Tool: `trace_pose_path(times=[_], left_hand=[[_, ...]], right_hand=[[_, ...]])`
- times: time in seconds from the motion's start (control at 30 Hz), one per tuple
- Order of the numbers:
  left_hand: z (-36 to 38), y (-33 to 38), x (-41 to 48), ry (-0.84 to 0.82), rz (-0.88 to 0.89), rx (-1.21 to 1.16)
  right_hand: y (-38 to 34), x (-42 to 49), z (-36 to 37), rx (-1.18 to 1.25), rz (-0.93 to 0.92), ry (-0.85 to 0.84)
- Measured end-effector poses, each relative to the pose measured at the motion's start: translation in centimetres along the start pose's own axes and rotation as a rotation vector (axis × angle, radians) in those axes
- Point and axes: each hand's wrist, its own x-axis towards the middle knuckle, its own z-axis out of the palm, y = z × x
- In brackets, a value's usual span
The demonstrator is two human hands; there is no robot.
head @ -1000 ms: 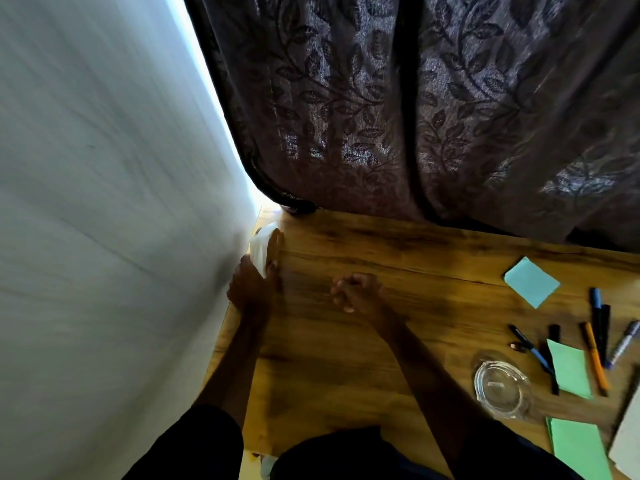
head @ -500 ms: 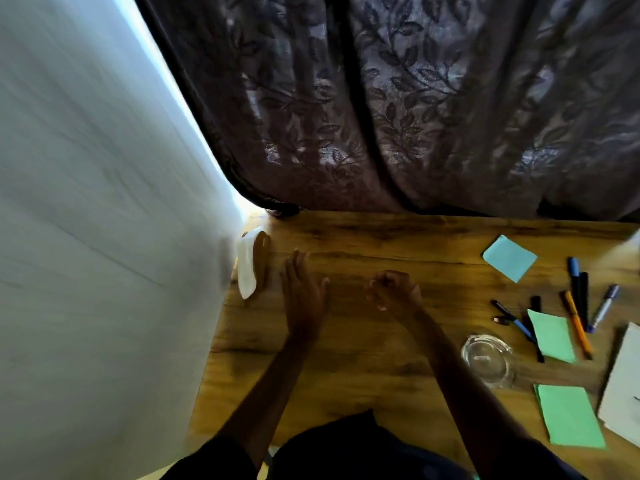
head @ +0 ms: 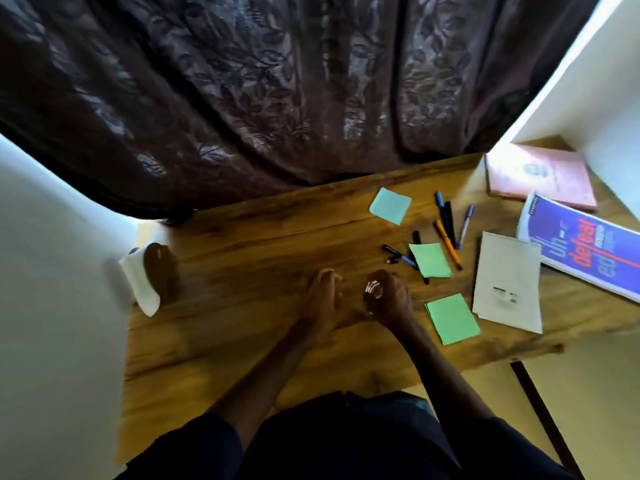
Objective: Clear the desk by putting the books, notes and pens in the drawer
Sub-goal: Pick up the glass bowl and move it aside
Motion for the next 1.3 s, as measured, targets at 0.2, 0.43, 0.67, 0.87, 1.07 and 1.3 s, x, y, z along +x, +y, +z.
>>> trace_pose_path(times=[0.2, 0.43, 0.67, 0.87, 1.07, 1.3], left_hand=[[3.3, 4.2, 1.4, -0.271, -0.166, -0.017], [6.0, 5.5, 3.2, -0.255, -0.427, -0.091], [6.4, 5.4, 3.2, -0.118, -0.679, -0.359], [5.8, 6.0, 1.2, -0.012, -0.701, -0.539], [4.7, 4.6, 0.8, 0.01, -0.796, -0.724], [1.6, 2.8, 1.2, 0.026, -0.695, -0.956]], right_hand=[[4.9, 0.7, -2.0, -0.04, 0.092, -0.065], [7.1, 2.3, -2.0, -0.044, 0.109, -0.082], [7.3, 4.1, -2.6, 0.128, 0.02, -0.019], [6.5, 3.7, -3.3, 0.389, 0.019, -0.055], [5.2, 4.2, -3.6, 0.413, 0.012, -0.14], [3.6, 4.2, -3.5, 0.665, 0.142, -0.278]])
